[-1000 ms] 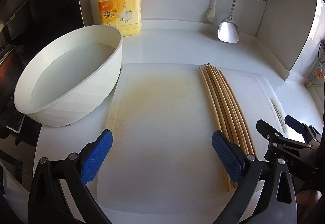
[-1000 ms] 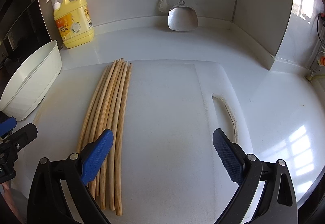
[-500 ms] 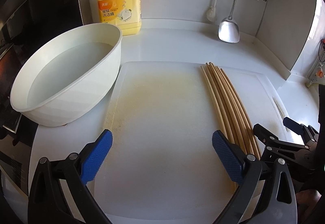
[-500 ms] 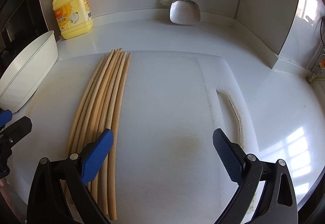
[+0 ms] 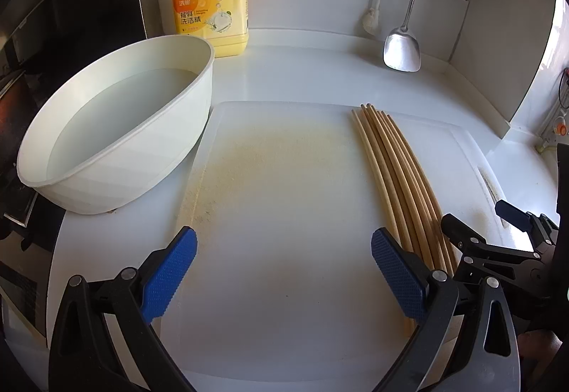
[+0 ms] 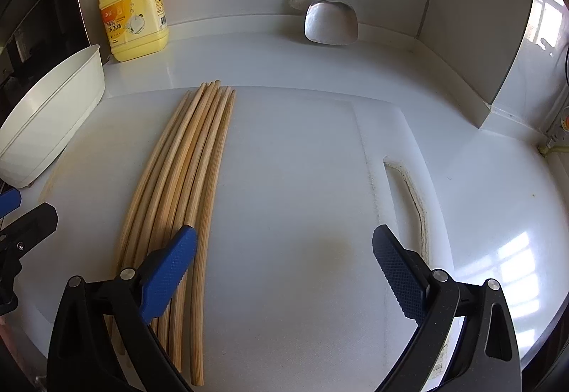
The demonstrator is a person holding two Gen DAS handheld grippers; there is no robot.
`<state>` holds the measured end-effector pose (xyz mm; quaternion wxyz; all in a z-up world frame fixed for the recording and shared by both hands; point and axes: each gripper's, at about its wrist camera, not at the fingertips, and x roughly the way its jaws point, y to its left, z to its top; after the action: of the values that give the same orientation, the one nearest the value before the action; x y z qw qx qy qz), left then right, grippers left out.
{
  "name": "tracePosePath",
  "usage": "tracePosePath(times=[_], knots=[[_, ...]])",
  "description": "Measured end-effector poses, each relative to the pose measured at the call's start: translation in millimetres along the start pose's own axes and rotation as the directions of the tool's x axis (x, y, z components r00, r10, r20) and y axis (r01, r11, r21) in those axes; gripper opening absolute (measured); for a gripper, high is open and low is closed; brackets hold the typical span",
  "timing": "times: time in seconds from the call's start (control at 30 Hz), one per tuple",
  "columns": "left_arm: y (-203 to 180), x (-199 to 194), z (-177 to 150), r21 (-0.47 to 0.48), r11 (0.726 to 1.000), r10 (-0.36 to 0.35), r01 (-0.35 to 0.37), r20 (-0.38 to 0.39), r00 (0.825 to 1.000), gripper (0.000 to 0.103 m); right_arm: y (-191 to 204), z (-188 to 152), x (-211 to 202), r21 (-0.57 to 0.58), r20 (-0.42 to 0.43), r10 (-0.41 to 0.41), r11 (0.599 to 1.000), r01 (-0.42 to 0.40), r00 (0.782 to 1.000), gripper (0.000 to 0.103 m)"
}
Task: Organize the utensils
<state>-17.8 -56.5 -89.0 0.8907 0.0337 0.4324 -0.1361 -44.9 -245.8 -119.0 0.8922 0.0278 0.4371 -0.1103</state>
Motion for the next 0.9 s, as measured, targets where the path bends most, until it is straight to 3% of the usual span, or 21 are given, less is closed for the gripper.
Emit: tracePosePath(times=[0.4,0.6,0.9], knots=[[-7.4,5.5,-0.8,-0.002,1.000,-0.013,0.013,-0.007,1.000,0.097,4.1,3.5,4.4,-0.057,0.021,-0.022,0.998,0.023,1.000,0.094],[-9.6,5.1,-0.7,-0.004,1.000,-0.018,0.017,-0.002,1.000,0.097,-24.4,3.0,4.1,0.009,0.021,-0.081,0.997,0.081,0.996,0.094],[-18.3,15.5,2.5,-0.005,0.999,-0.032,0.032,0.000,0.999,0.097,-27.2,11.3,10.7,-0.055,0.031,0.010,0.998,-0.008,0.999,0.093]])
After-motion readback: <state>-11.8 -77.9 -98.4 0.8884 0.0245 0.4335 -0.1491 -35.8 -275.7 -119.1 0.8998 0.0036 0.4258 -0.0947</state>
